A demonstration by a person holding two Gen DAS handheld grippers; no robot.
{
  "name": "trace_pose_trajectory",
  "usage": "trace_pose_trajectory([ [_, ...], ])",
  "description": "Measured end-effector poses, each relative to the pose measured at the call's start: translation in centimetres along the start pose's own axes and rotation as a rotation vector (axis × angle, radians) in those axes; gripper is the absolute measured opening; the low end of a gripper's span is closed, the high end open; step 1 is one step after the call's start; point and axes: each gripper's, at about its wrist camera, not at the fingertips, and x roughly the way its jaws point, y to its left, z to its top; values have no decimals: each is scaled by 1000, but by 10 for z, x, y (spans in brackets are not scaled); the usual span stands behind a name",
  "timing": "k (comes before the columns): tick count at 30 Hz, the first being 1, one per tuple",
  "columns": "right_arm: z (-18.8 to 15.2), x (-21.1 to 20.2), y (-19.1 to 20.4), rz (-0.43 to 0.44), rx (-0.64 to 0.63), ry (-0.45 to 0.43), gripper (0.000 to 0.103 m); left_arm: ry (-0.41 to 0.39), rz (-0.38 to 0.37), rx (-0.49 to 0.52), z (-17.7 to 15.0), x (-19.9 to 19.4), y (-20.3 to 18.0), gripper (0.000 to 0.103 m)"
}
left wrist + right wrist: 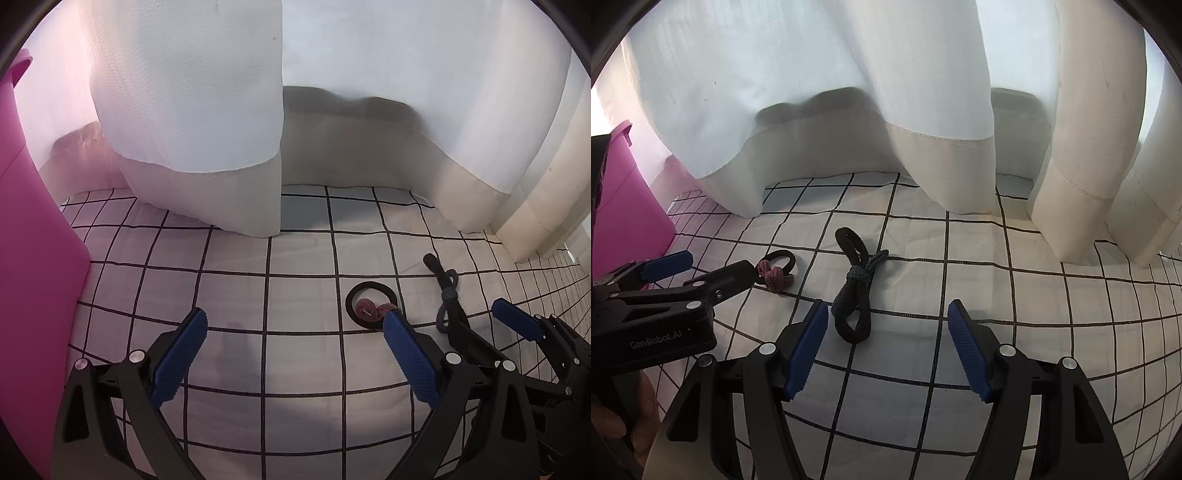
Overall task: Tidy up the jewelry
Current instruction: 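Grasp the pink-beaded hair tie with the left gripper while the right grasps the black hair tie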
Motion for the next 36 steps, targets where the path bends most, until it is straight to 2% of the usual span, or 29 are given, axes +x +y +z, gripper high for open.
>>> trace_pose_trajectory([
  [4,-1,3,4,-28,-27,-13,64,-6,11,12,1,1,-1,94],
  [5,-1,3,4,-36,-32,-16,61,-3,9,10,0,2,-1,94],
  [8,0,2,1,-68,-43,-27,38,6,-1,4,0,4,-3,94],
  [11,0,2,-6,-80,-38,-34,21,7,-11,10,1,9,-11,94],
  [20,-2,1,-18,-75,-10,-44,15,0,3,52,9,24,-30,94],
  [21,-3,0,-21,-73,-10,-43,15,8,13,58,9,27,-32,92],
  [22,-3,-1,-23,-70,-8,-43,15,18,23,63,9,31,-32,84],
  [23,-3,-1,-24,-67,-6,-42,14,17,33,70,8,32,-33,83],
  [25,-3,-1,-23,-52,-1,-41,14,5,28,72,8,29,-35,64],
  [26,-3,-1,-24,-44,3,-40,14,3,28,72,7,29,-37,59],
  [28,-2,-1,-25,-32,8,-39,14,-4,23,76,6,24,-38,32],
  [29,-2,-2,-27,-26,7,-41,14,-5,22,76,4,23,-39,26],
  [36,-2,-10,-30,28,3,-41,13,-23,8,5,-11,-2,-26,23],
])
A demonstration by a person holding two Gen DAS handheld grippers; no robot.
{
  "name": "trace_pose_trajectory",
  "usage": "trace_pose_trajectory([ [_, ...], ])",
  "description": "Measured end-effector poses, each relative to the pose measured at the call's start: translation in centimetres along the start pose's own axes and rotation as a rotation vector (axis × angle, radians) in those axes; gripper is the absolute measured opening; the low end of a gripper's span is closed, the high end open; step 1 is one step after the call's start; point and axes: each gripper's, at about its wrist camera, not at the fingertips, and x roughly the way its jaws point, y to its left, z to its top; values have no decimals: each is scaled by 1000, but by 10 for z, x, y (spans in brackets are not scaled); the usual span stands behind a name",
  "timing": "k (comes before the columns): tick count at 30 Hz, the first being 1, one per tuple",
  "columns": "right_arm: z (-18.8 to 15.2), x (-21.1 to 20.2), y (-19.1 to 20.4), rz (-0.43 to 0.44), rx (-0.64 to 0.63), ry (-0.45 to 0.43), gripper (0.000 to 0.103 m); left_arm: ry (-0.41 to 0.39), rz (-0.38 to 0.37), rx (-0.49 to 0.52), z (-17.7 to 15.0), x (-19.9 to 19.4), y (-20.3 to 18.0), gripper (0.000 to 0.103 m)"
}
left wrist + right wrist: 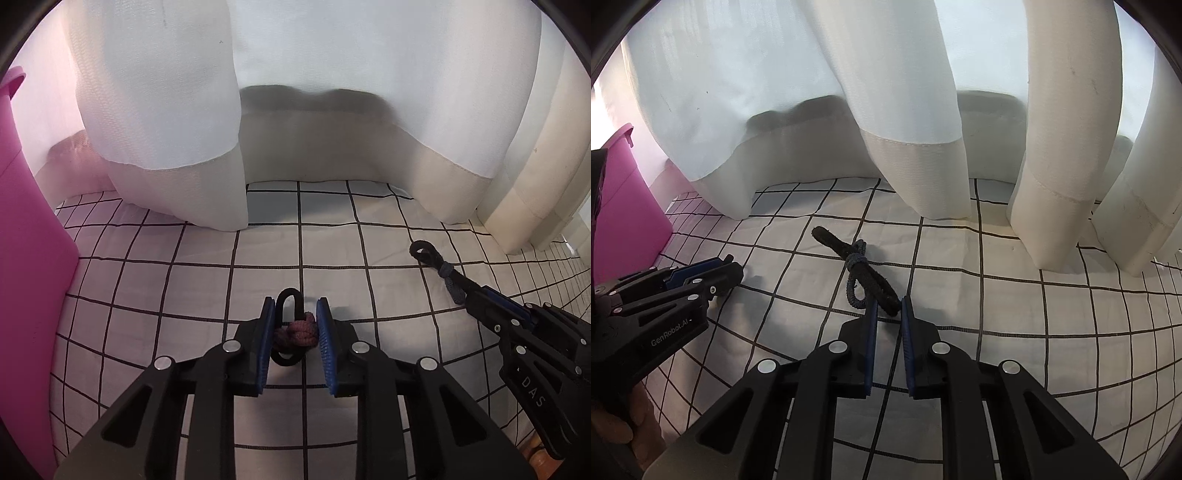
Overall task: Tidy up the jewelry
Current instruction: 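Grasp the pink-beaded hair tie with the left gripper while the right grasps the black hair tie, then lift and carry both hair ties over the pink tub with both grippers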
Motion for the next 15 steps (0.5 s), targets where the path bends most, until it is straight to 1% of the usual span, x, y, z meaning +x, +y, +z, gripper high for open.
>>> trace_pose_trajectory([
  [5,-4,-18,8,42,-27,-2,13,-24,2,-70,-10,-28,6,23],
  [11,-6,-47,11,92,-99,-7,13,-77,38,-154,-12,-73,8,23],
  [15,2,-69,14,134,-151,-20,13,-127,83,-199,-10,-109,4,23],
])
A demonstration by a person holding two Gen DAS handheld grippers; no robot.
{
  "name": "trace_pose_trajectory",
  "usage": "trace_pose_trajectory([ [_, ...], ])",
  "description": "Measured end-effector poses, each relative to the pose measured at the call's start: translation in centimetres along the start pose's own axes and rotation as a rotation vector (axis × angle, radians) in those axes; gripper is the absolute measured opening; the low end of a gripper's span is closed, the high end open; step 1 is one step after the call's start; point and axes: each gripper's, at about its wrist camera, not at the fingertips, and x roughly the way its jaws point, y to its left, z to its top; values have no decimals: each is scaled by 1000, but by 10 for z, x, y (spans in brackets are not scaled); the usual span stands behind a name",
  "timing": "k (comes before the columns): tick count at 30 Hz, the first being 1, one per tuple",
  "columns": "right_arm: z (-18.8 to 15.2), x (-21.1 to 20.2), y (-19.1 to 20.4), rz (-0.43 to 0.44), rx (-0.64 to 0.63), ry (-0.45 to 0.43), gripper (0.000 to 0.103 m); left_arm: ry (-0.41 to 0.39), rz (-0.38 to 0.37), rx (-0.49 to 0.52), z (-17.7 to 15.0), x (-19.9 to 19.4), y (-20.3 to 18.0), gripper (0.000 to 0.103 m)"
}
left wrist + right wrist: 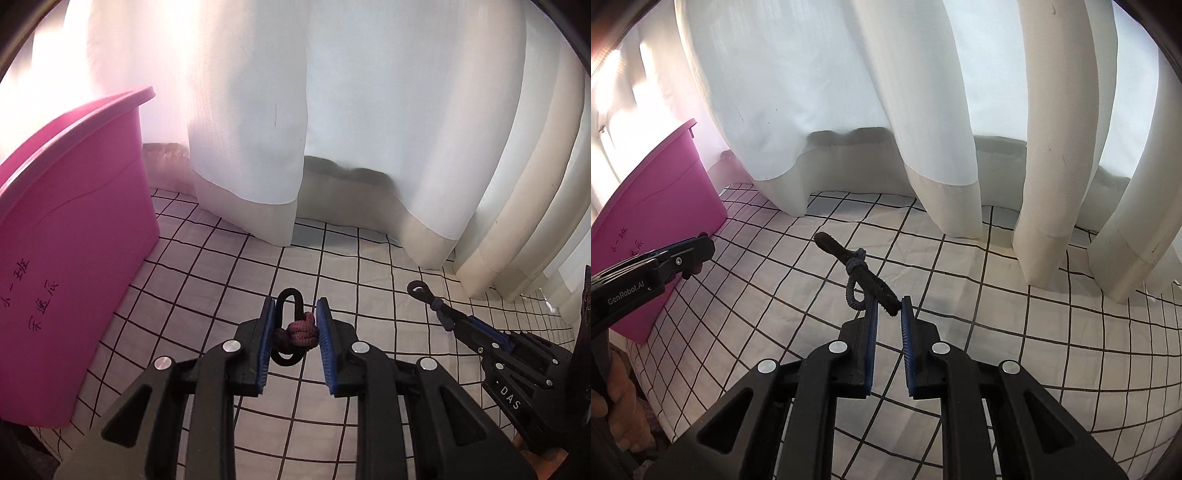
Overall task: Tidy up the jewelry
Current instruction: 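Lift and carry both hair ties over the pink tub with both grippers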
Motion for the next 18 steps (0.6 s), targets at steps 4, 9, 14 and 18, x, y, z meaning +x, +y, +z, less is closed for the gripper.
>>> trace_pose_trajectory([
  [4,14,-25,8,53,-70,-31,13,-53,67,-43,3,-35,2,23],
  [9,42,-48,33,152,-147,-80,12,-137,149,-110,8,-91,12,23],
  [14,69,-61,79,247,-234,-122,12,-207,240,-175,10,-140,39,23],
  [18,90,-65,122,318,-285,-142,11,-230,300,-223,15,-166,73,23],
])
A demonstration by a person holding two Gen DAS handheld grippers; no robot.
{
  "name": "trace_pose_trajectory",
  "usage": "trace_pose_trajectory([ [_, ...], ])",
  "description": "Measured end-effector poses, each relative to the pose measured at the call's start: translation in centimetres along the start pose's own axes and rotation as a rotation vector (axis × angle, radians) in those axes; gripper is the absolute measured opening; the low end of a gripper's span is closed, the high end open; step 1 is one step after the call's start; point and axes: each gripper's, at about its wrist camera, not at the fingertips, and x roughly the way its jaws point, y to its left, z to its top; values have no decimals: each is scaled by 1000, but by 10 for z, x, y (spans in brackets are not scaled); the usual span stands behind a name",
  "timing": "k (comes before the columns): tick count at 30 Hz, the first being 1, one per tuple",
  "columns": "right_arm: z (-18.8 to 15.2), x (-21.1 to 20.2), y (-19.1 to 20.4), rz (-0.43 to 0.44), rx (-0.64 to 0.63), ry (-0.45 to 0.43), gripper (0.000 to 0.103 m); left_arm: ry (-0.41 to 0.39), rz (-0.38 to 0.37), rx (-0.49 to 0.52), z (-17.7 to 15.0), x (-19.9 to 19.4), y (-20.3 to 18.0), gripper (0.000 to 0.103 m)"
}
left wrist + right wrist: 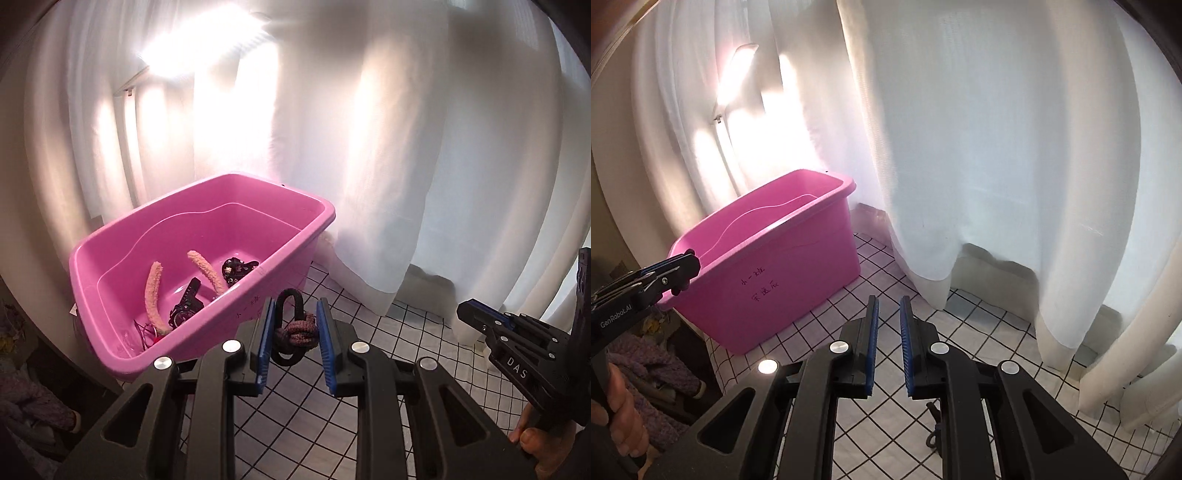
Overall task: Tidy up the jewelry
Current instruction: 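Lift and carry both hair ties over the pink tub with both grippers, then open both grippers to drop the hair ties into the tub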
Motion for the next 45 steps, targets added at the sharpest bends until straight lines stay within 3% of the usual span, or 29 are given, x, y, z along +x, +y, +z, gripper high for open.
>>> trace_pose_trajectory([
  [4,29,10,19,21,-11,-28,11,-33,59,18,18,-2,31,23],
  [7,24,12,7,8,50,-20,11,-22,23,27,26,6,45,23],
  [11,-18,26,-26,-118,105,98,13,9,-35,41,26,23,51,23],
  [17,-104,48,-57,-196,216,275,44,71,-110,67,24,47,46,23],
  [18,-114,53,-58,-198,224,295,44,75,-119,72,25,49,45,23],
  [28,-152,94,-48,-318,166,374,44,95,-164,142,23,49,34,23],
  [29,-154,92,-45,-329,153,363,40,96,-164,143,23,49,35,23],
  [31,-154,89,-45,-332,147,357,18,97,-161,140,24,48,38,23],
  [32,-153,87,-49,-326,161,361,12,97,-161,137,25,48,40,23],
  [37,-126,61,-52,-301,214,290,12,78,-162,109,33,44,49,23],
  [41,-57,25,-26,-235,175,137,12,43,-138,72,46,36,65,23],
  [45,25,6,19,-80,119,-19,12,18,-67,19,57,32,96,24],
])
